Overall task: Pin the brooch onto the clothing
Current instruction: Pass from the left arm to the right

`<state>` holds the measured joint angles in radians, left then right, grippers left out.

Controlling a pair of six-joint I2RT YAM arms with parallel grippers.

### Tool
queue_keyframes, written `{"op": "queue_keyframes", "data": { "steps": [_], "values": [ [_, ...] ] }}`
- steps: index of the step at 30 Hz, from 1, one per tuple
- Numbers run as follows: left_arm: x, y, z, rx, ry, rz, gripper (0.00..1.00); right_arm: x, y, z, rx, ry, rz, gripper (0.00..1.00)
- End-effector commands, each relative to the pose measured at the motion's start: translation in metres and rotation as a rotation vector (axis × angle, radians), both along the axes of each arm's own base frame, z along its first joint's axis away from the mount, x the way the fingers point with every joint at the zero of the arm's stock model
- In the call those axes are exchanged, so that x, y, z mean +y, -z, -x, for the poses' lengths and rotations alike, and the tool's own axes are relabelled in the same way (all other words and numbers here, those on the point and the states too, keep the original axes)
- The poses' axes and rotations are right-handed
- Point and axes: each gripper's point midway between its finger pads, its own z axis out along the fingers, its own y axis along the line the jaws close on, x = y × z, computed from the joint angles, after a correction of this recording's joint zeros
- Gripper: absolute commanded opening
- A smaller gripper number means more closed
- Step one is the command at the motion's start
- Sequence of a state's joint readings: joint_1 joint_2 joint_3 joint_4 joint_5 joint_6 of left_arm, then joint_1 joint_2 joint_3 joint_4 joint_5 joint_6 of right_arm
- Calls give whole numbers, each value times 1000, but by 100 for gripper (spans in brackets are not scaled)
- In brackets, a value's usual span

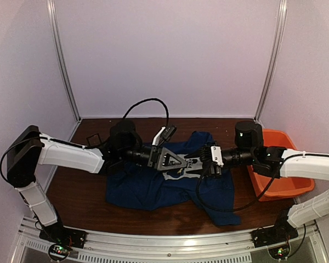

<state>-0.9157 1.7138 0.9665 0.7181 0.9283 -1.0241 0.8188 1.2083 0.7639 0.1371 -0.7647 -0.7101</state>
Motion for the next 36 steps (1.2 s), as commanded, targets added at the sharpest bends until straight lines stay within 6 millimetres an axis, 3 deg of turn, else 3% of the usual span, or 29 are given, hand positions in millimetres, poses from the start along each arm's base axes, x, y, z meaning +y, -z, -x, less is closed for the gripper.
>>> {"op": "queue_keyframes", "data": {
  "steps": [1,4,7,16,29,32,36],
  "values": [
    [-4,-6,10,-30,46,41,39,2,-13,3,-35,-14,-16,45],
    [-4,-7,11,-32,52,47,40,3,-11,4,-29,-24,-7,42],
    [-5,-9,12,-33,57,55,39,4,-8,5,-16,-42,6,34],
    [-6,-8,15,-26,71,59,39,8,-10,13,7,-101,-11,30],
    [-6,-11,16,-17,84,81,38,8,-5,16,33,-119,-3,9],
    [-5,-15,17,-19,85,90,39,7,-6,18,42,-122,0,0],
    [-5,-17,16,-24,71,98,50,5,-10,23,50,-131,-19,0]
  ]
}}
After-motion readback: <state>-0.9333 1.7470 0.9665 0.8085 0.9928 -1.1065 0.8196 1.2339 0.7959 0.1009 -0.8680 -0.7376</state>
